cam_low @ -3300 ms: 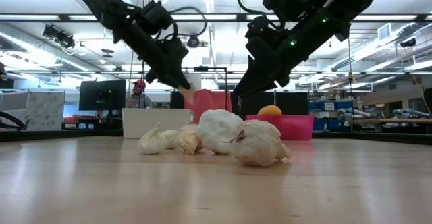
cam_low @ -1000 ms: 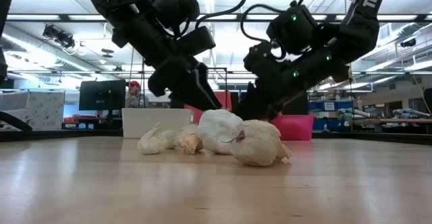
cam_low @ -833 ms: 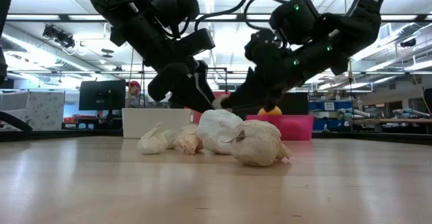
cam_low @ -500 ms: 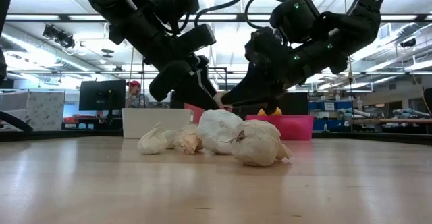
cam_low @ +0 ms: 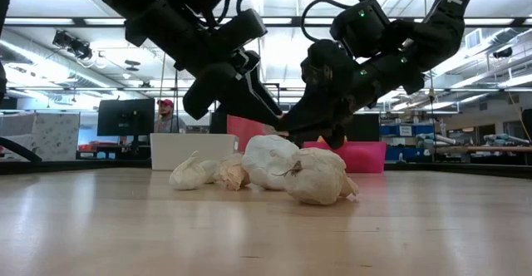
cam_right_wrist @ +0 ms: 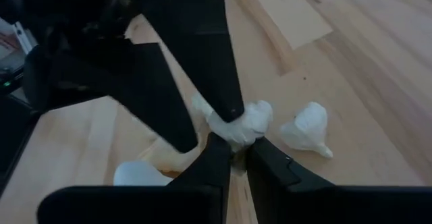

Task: Sort produce into baskets
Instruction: Put the white garlic into the top white bin

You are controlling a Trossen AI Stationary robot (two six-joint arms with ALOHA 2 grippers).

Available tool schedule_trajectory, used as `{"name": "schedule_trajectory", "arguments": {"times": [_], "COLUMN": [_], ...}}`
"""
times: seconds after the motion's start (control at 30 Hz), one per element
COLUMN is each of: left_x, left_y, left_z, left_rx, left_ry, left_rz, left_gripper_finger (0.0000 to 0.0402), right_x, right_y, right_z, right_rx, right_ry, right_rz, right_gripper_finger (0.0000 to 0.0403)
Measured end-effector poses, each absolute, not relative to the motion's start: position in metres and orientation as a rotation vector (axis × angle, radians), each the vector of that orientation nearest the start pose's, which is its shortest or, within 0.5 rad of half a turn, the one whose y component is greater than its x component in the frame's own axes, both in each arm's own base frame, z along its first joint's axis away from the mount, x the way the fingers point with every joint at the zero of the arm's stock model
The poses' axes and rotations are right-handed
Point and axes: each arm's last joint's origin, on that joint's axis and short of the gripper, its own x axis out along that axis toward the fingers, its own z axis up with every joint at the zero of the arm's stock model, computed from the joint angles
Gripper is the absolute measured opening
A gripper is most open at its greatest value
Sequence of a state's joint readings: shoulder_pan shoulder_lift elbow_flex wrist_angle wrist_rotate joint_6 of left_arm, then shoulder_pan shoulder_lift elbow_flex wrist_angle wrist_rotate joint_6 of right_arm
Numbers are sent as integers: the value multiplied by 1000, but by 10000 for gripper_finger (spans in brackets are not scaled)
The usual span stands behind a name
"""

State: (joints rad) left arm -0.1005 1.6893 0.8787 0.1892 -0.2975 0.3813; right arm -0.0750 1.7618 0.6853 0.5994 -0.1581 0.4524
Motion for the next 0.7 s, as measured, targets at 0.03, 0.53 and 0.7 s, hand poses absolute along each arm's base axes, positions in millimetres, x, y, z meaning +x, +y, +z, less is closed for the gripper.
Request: {"name": "schedule_trajectory", "arguments": {"times": [0.03,0.53,0.7], "left_x": [340,337,338], "left_y": [-26,-30,-30], "left_z": [174,172,173], "left_rx": [493,582,588], "left_ry": [645,683,677], "left_rz": [73,91,111], "left_gripper_finger": [154,217,265], "right_x": [324,326,327], "right_y": [-20,-16,-14], "right_z": [131,135,140], "right_rx": [499,512,519], "right_ry": [486,468,430], "right_rz": [-14,107,171], "right_gripper_finger": [51,62,62]}}
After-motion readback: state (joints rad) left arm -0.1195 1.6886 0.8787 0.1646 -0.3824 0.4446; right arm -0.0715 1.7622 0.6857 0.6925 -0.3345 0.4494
